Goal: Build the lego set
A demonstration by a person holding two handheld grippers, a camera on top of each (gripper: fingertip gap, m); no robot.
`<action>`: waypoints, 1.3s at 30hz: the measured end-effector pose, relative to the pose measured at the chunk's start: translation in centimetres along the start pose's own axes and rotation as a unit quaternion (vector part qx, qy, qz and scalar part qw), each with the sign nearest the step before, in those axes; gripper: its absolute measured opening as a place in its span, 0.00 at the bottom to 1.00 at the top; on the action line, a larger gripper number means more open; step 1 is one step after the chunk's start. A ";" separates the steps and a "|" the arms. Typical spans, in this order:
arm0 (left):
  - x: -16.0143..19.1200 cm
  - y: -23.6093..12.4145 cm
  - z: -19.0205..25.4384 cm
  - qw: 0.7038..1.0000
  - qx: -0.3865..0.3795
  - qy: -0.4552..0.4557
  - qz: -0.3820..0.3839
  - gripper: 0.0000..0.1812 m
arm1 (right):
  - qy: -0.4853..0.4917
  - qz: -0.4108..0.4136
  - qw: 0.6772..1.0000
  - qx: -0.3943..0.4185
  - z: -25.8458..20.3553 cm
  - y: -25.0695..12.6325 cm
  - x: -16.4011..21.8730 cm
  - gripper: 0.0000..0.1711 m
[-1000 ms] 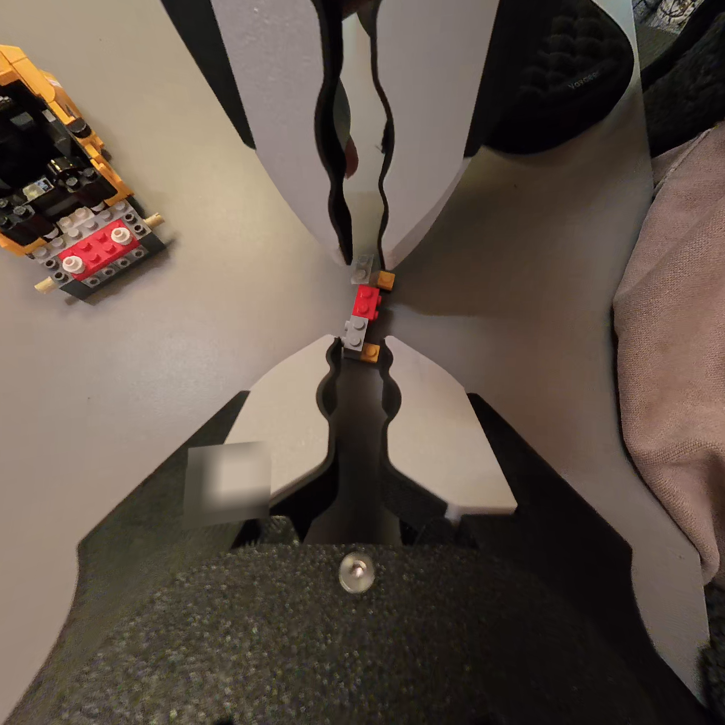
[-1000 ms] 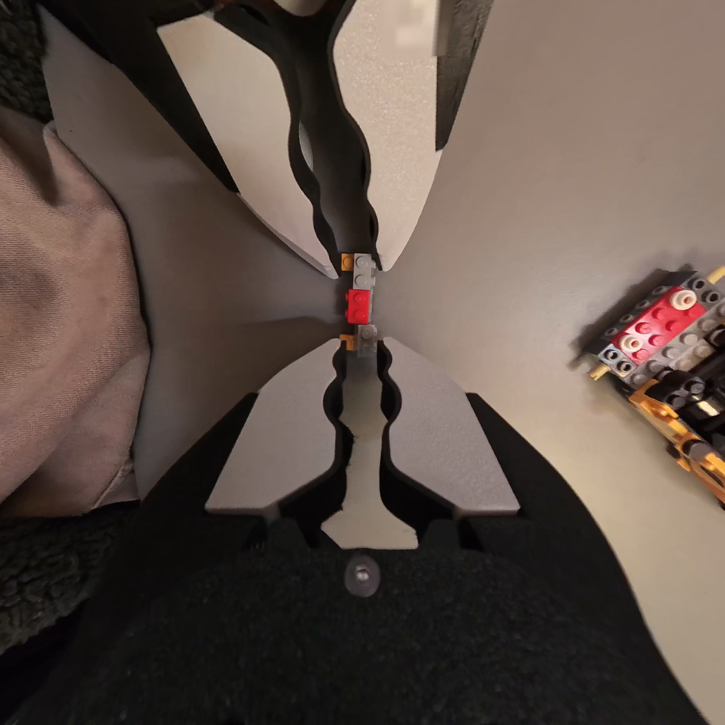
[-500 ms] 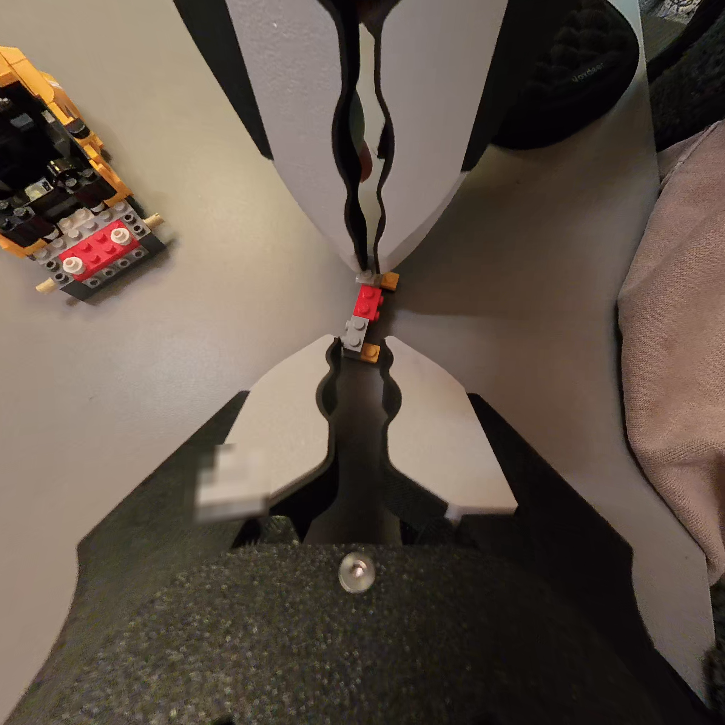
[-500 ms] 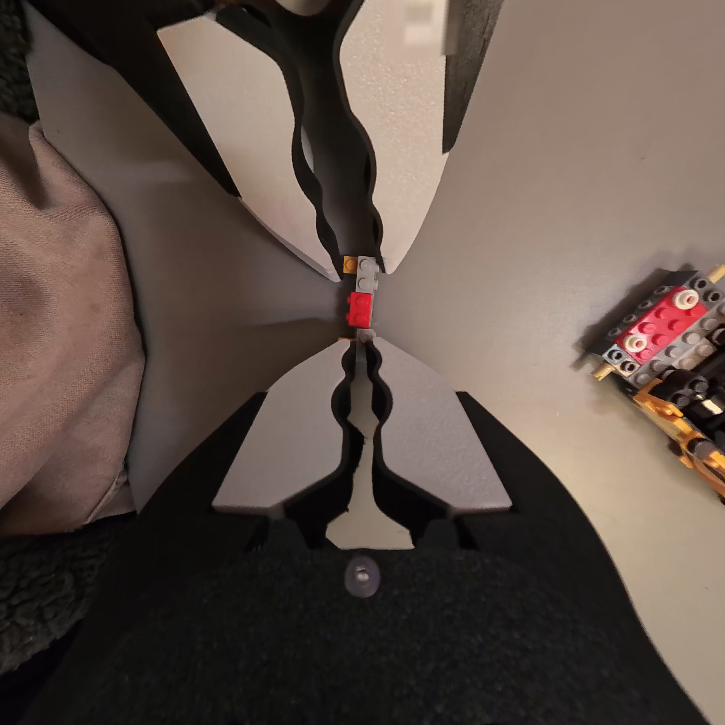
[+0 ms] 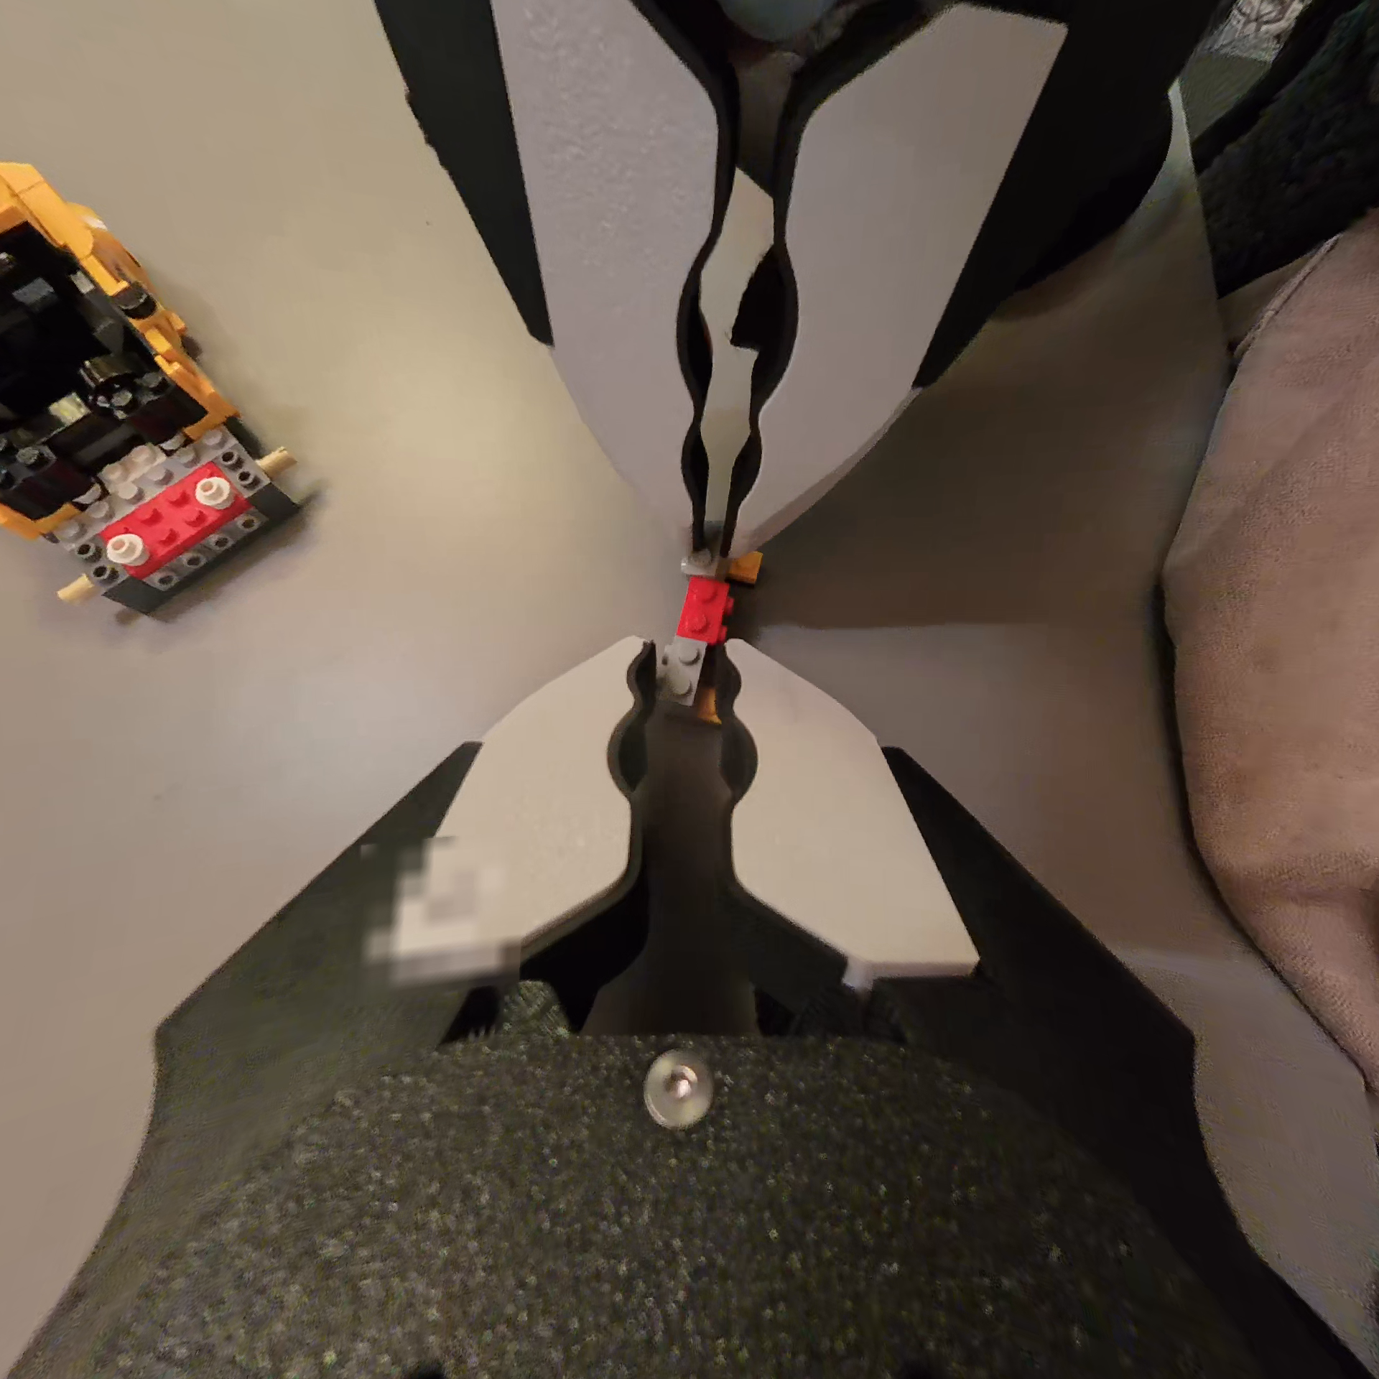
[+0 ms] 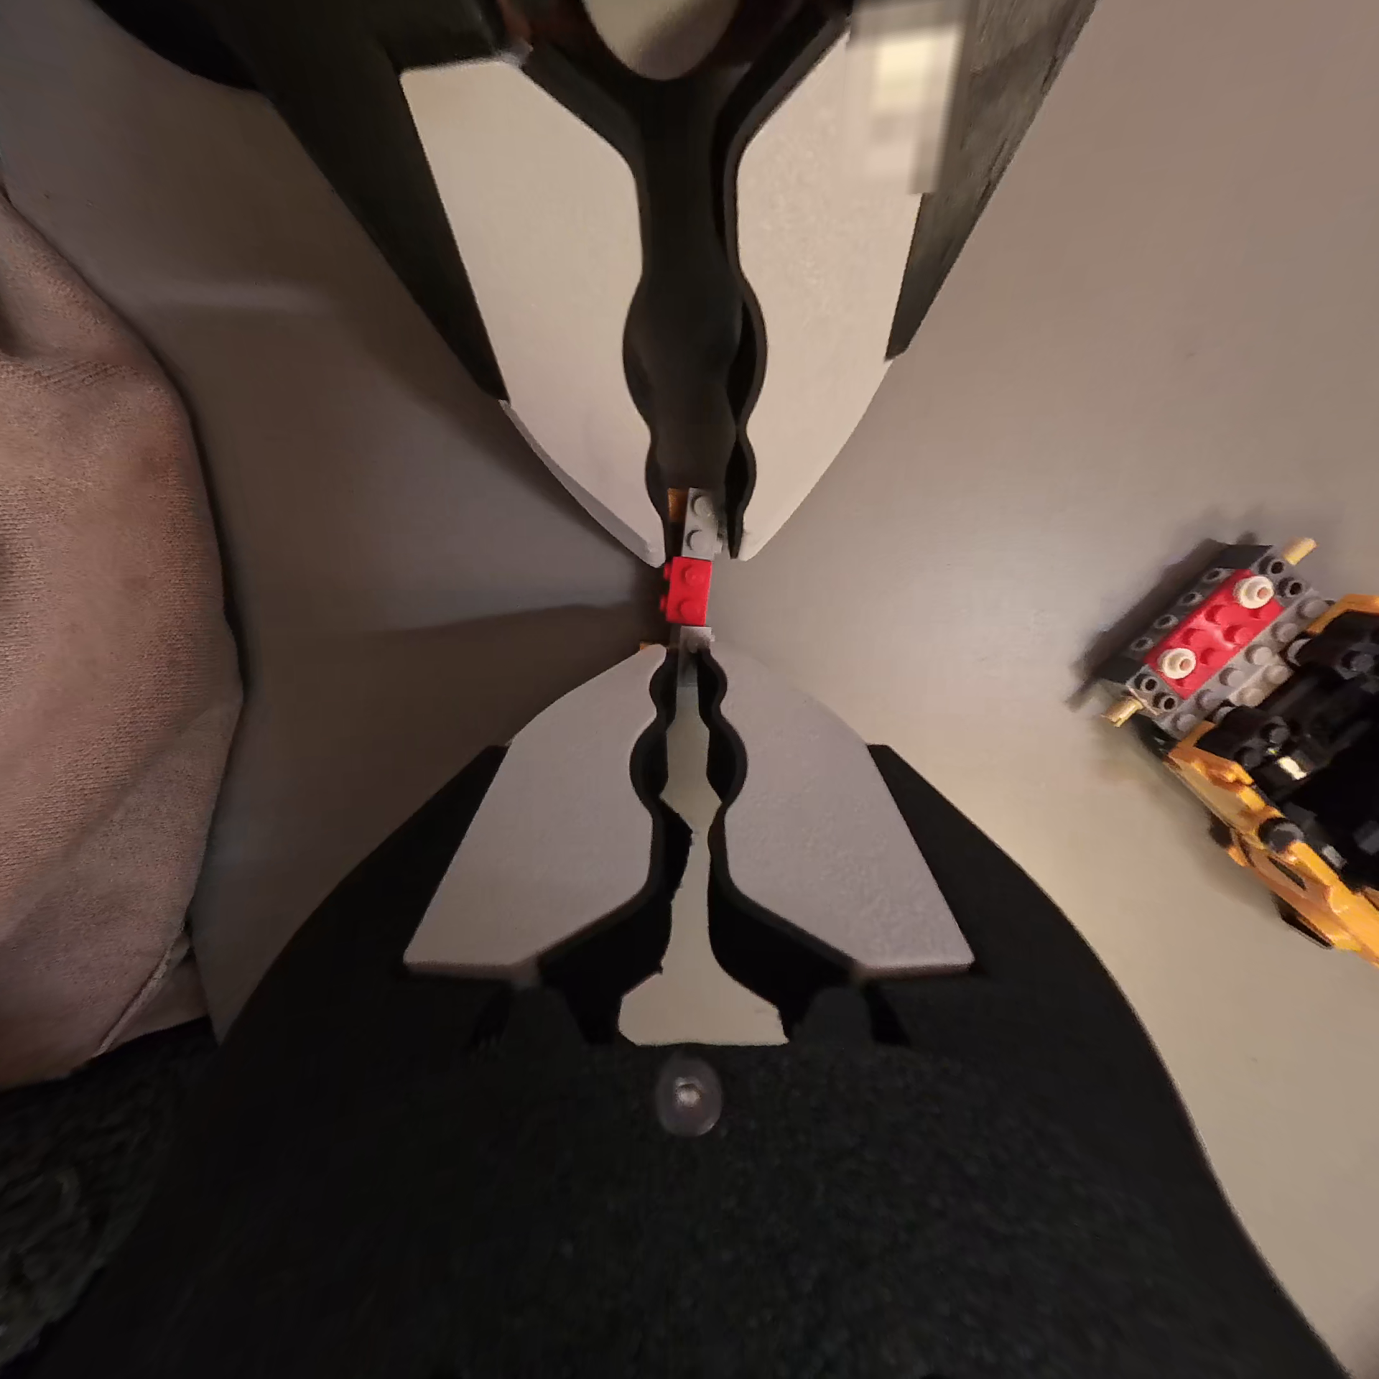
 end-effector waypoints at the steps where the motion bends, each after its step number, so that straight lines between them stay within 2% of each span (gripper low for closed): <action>1: 0.0 0.0 0.0 1.000 -0.001 0.003 0.000 0.08 | -0.002 0.001 1.000 0.004 0.0 0.0 0.0 0.03; 10: 0.0 0.0 0.2 1.000 -0.001 0.014 0.001 0.06 | -0.002 0.009 1.000 0.025 0.1 -0.1 0.2 0.03; 39: 0.2 -0.2 0.6 1.000 0.004 0.025 0.006 0.05 | -0.003 0.021 1.000 -0.004 0.2 -0.2 0.1 0.05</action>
Point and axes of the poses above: each gripper's, where its closed fingertips meet, y out along the fingers, x out of its underside, z = x × y across the jaws, the point moved 2 cm from there along -y, back along the fingers, and after that the axes turned 4 degrees about -x, right-handed, at the moved point
